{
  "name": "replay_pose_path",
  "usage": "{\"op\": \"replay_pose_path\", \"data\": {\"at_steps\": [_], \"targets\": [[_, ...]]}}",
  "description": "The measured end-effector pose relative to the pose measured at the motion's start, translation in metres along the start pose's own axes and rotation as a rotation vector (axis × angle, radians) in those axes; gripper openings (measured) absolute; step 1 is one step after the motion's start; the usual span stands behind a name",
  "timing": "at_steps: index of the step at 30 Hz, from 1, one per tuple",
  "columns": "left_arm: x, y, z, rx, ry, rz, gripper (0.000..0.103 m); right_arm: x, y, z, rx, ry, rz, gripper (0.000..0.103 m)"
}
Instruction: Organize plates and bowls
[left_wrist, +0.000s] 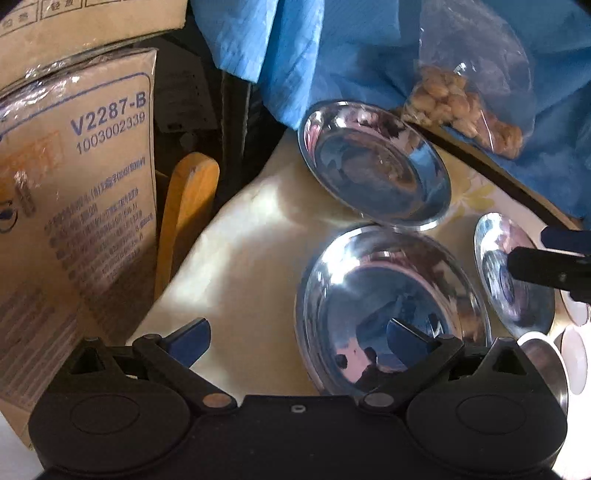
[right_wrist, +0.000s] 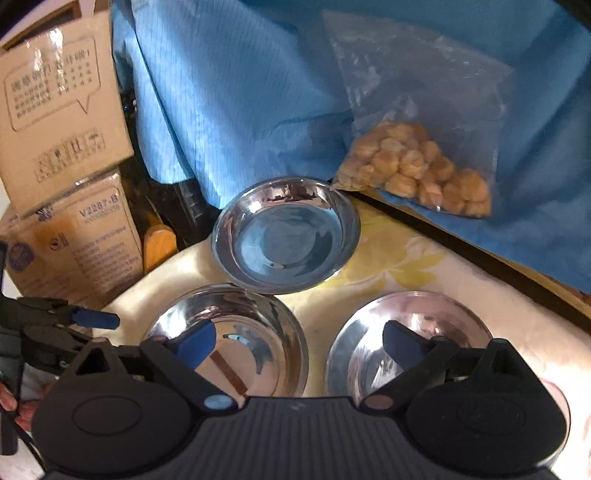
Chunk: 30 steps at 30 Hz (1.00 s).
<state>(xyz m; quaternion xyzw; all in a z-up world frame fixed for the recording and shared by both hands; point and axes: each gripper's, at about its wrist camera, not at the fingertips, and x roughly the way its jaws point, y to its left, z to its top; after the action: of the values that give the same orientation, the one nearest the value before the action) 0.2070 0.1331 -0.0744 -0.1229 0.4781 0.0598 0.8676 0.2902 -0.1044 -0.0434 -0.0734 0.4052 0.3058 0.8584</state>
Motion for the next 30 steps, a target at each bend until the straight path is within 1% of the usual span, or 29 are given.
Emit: {"op": "replay_pose_path", "data": {"at_steps": [5, 13, 14, 16, 18, 22, 25, 26, 30], "targets": [[0.009, -0.003, 0.022, 0.02, -0.031, 0.0, 0.101, 0.02, -0.008, 0.019, -0.002, -0.007, -0.003, 0.099], [0.042, -0.008, 0.064, 0.049, -0.063, 0.013, 0.101, 0.055, -0.023, 0.045, 0.014, -0.007, -0.027, 0.093], [0.046, -0.008, 0.068, 0.054, -0.079, -0.002, 0.101, 0.06, -0.025, 0.047, 0.017, -0.007, -0.032, 0.092], [0.054, -0.009, 0.076, 0.06, -0.084, 0.005, 0.101, 0.067, -0.029, 0.051, 0.029, -0.002, -0.04, 0.089], [0.061, -0.01, 0.082, 0.064, -0.086, 0.002, 0.1, 0.075, -0.033, 0.054, 0.039, 0.001, -0.05, 0.083], [0.07, -0.013, 0.092, 0.068, -0.098, -0.002, 0.095, 0.086, -0.035, 0.058, 0.065, 0.007, -0.056, 0.074], [0.074, -0.019, 0.096, 0.084, -0.103, -0.001, 0.088, 0.095, -0.036, 0.06, 0.082, 0.02, -0.054, 0.065], [0.075, -0.02, 0.097, 0.083, -0.152, -0.051, 0.086, 0.097, -0.036, 0.06, 0.087, 0.021, -0.054, 0.061], [0.081, -0.019, 0.099, 0.056, -0.134, -0.063, 0.079, 0.105, -0.033, 0.06, 0.108, 0.027, -0.05, 0.055]]}}
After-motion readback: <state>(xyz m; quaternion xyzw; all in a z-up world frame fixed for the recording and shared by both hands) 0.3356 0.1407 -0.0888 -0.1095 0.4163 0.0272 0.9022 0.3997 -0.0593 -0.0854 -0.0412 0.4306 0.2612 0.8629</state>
